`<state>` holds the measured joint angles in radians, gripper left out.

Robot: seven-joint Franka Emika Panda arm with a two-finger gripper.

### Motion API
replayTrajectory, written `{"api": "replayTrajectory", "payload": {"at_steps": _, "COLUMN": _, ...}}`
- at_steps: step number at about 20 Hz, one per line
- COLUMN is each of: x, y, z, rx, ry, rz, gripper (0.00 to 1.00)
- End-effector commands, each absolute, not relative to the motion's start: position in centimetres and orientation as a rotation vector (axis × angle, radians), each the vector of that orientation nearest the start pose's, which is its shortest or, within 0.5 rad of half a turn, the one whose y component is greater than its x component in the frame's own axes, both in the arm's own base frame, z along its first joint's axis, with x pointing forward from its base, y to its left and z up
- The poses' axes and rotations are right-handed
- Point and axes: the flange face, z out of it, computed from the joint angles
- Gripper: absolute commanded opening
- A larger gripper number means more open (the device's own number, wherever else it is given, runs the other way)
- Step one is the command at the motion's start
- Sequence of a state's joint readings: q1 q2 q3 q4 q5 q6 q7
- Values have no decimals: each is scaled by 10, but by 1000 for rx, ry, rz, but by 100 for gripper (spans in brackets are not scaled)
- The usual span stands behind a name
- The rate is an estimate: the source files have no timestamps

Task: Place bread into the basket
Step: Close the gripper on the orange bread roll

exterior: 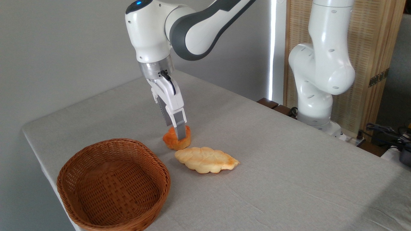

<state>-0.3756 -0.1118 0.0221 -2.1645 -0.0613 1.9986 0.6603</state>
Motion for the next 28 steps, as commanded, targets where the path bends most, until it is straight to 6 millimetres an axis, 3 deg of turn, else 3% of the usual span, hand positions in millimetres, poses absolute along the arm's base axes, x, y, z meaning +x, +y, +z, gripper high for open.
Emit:
{"api": "replayTrajectory", "payload": {"at_steps": 1, "x": 475, "y": -184, "z": 431, "rx": -2824, "ry": 1553, "rz": 72, "gripper": 100}}
{"api": "replayTrajectory", "payload": {"at_steps": 17, "x": 479, "y": -189, "z": 418, "rx": -2800, "ry": 1566, "rz": 80, "gripper": 99}}
{"api": "replayTrajectory", "payload": {"at_steps": 18, "x": 479, "y": -189, "z": 418, "rx": -2800, "ry": 1566, "rz": 83, "gripper": 91}}
{"api": "replayTrajectory", "payload": {"at_steps": 20, "x": 479, "y": -189, "z": 418, "rx": -2795, "ry": 1575, "rz": 82, "gripper": 55}}
{"api": "replayTrajectory", "payload": {"at_steps": 21, "x": 479, "y": -189, "z": 418, "rx": -2793, "ry": 1579, "rz": 82, "gripper": 43}}
{"api": "replayTrajectory", "payload": {"at_steps": 28, "x": 479, "y": -189, "z": 420, "rx": -2792, "ry": 1579, "rz": 75, "gripper": 41}}
